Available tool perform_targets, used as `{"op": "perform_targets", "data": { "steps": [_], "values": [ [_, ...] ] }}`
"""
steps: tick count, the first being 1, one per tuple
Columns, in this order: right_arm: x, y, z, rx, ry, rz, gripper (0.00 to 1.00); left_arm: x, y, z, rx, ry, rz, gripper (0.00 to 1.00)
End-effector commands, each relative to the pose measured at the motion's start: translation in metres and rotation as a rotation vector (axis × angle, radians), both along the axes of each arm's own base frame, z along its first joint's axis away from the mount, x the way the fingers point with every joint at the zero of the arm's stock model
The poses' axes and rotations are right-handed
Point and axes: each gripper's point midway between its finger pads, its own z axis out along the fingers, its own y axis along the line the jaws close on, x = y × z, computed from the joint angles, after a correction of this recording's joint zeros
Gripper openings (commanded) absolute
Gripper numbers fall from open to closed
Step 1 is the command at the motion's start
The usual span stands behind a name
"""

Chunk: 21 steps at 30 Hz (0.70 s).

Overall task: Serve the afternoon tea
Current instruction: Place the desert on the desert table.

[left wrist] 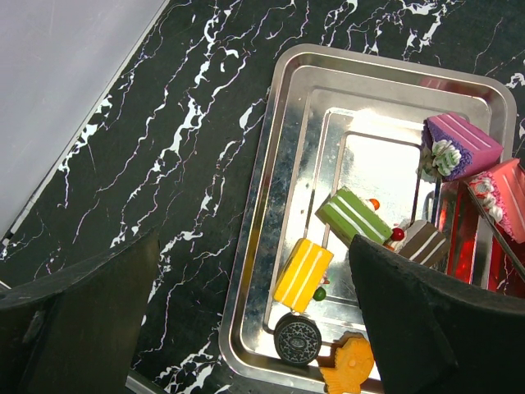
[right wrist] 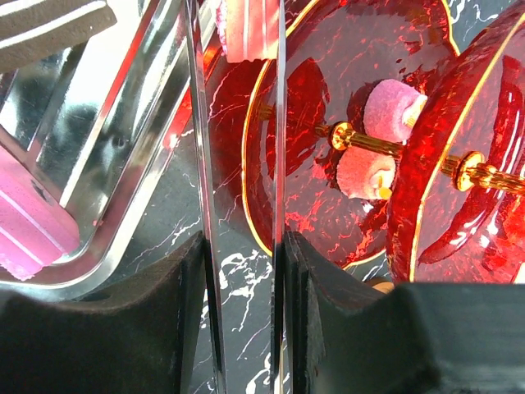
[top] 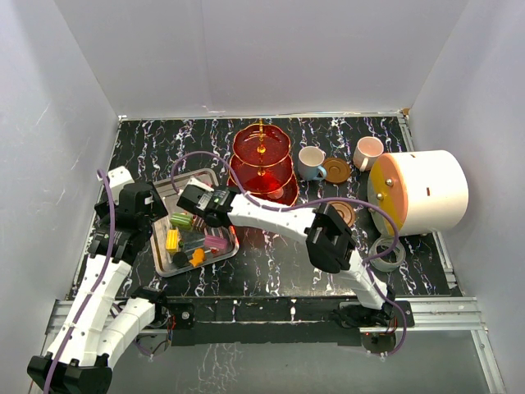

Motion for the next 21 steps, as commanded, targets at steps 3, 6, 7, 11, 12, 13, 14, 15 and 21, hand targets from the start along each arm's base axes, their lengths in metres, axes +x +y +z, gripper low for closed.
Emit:
{"op": "perform_targets", "data": {
  "steps": [3,6,7,11,12,13,14,15,21],
  "values": [
    [0.012,0.017,0.094,0.282,-0.129,-0.055,0.28,-0.001,0.003,0.0,0.013,0.0,0.01,0.99],
    [0.003,0.02,0.111,0.377,-0.099,-0.071,0.28,-0.001,0.004,0.0,0.014,0.0,0.011,0.99],
    [-0.001,0.021,0.114,0.408,-0.077,-0.076,0.27,-0.001,0.004,0.001,0.014,-0.002,0.011,0.99],
    [-0.026,0.018,0.114,0.518,0.042,-0.121,0.27,-0.001,0.004,0.0,0.014,-0.001,0.012,0.99],
    [-0.033,0.017,0.113,0.549,0.072,-0.131,0.27,-0.001,0.003,0.001,0.011,-0.005,0.01,0.99],
    [-0.04,0.018,0.115,0.593,0.107,-0.148,0.27,-0.001,0.003,0.001,0.01,-0.004,0.008,0.99],
    [-0.047,0.017,0.116,0.628,0.141,-0.154,0.28,0.0,0.003,0.0,0.011,-0.003,0.006,0.99],
    [-0.053,0.016,0.12,0.671,0.168,-0.166,0.28,0.0,0.003,0.0,0.011,-0.001,0.004,0.99],
    [-0.086,-0.006,0.139,0.958,0.35,-0.277,0.28,0.0,0.002,0.0,0.009,-0.001,-0.002,0.99]
  ]
}}
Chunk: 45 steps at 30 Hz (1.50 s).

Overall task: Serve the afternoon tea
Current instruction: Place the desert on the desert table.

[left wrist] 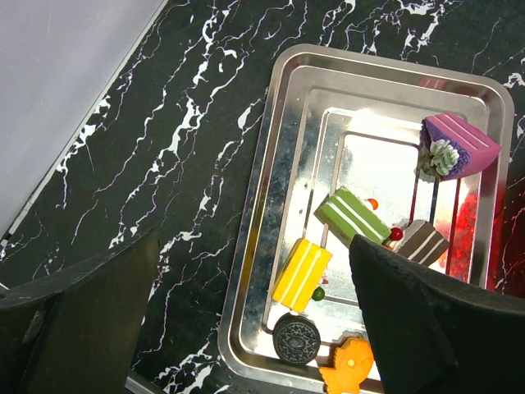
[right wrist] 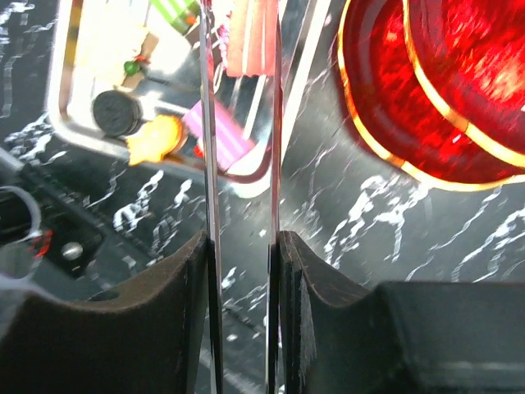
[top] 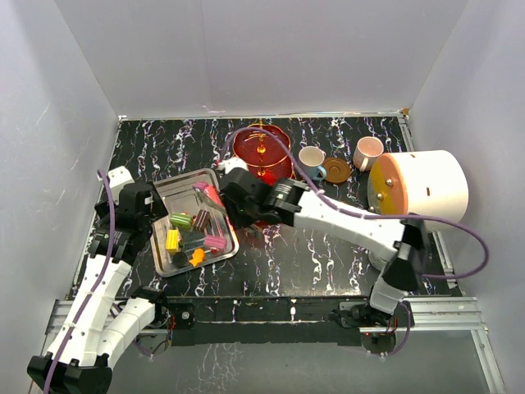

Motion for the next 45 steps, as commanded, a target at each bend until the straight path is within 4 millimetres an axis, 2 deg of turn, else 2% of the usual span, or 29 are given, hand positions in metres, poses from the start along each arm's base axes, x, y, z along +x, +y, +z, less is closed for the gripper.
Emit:
{"op": "perform_targets", "data": {
  "steps": [1,7,11,14,19,28,32,45],
  "values": [
    [-0.019,-0.002,0.038,0.364,0.153,-0.114,0.29,0.0,0.002,0.0,0.009,-0.002,0.0,0.99],
    [-0.03,-0.052,0.009,0.559,0.34,-0.278,0.29,0.002,-0.001,-0.001,0.003,0.003,-0.016,0.99],
    [-0.023,-0.077,-0.003,0.612,0.363,-0.368,0.3,0.003,-0.002,-0.003,0.002,0.01,-0.022,0.99],
    [-0.015,-0.085,-0.007,0.637,0.366,-0.395,0.3,0.003,-0.003,-0.004,0.002,0.014,-0.026,0.99],
    [-0.005,-0.085,-0.014,0.64,0.366,-0.419,0.31,0.003,-0.002,-0.003,0.0,0.013,-0.023,0.99],
    [0.017,-0.074,-0.03,0.675,0.373,-0.474,0.31,0.003,-0.002,-0.004,0.001,0.015,-0.021,0.99],
    [0.026,-0.077,-0.038,0.682,0.339,-0.509,0.32,0.003,-0.002,-0.004,0.002,0.017,-0.022,0.99],
    [0.055,-0.059,-0.056,0.757,0.277,-0.514,0.33,0.004,-0.004,-0.006,0.001,0.029,-0.03,0.99]
  ]
}}
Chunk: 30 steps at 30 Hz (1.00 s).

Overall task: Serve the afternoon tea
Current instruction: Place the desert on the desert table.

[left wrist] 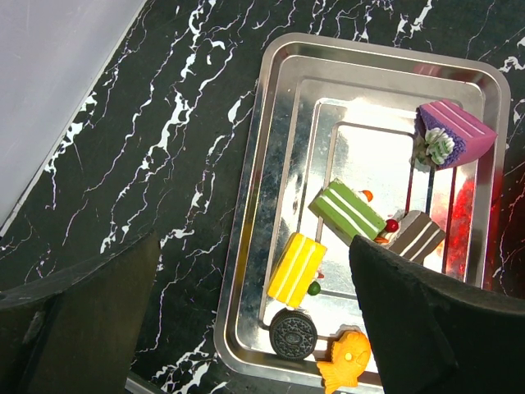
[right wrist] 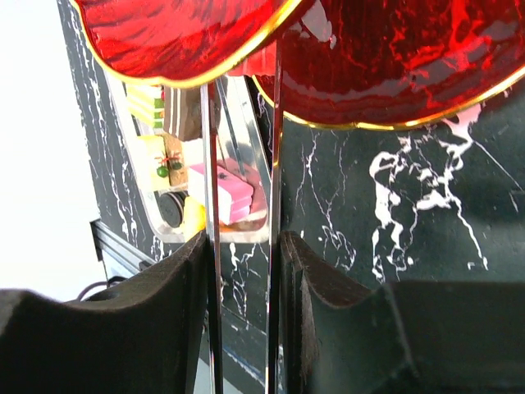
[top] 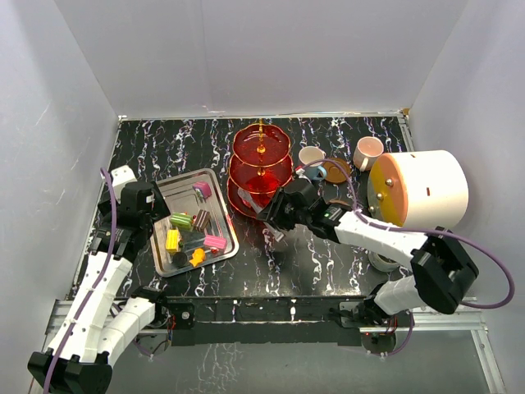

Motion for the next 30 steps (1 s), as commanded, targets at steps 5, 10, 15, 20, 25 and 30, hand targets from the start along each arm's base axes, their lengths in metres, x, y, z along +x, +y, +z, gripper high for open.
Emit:
{"op": "perform_targets", "data": {
  "steps": [5,10,15,20,25,30],
  "values": [
    [0.041,0.019,0.021,0.112,-0.134,-0.066,0.34,0.0,0.002,-0.001,0.013,0.007,0.001,0.99],
    [0.056,0.017,0.01,0.111,-0.134,-0.111,0.35,0.001,0.001,-0.002,0.012,0.01,-0.003,0.99],
    [0.067,0.024,-0.002,0.125,-0.124,-0.093,0.36,0.001,0.002,-0.002,0.013,0.011,-0.002,0.99],
    [0.069,0.029,-0.014,0.128,-0.08,-0.06,0.4,0.001,0.002,-0.002,0.015,0.014,0.001,0.99],
    [0.061,0.017,-0.021,0.094,-0.052,-0.077,0.47,0.001,0.003,-0.003,0.016,0.015,0.002,0.99],
    [0.053,0.004,-0.014,0.067,-0.058,-0.092,0.53,0.001,0.002,-0.002,0.014,0.014,0.0,0.99]
  ]
}}
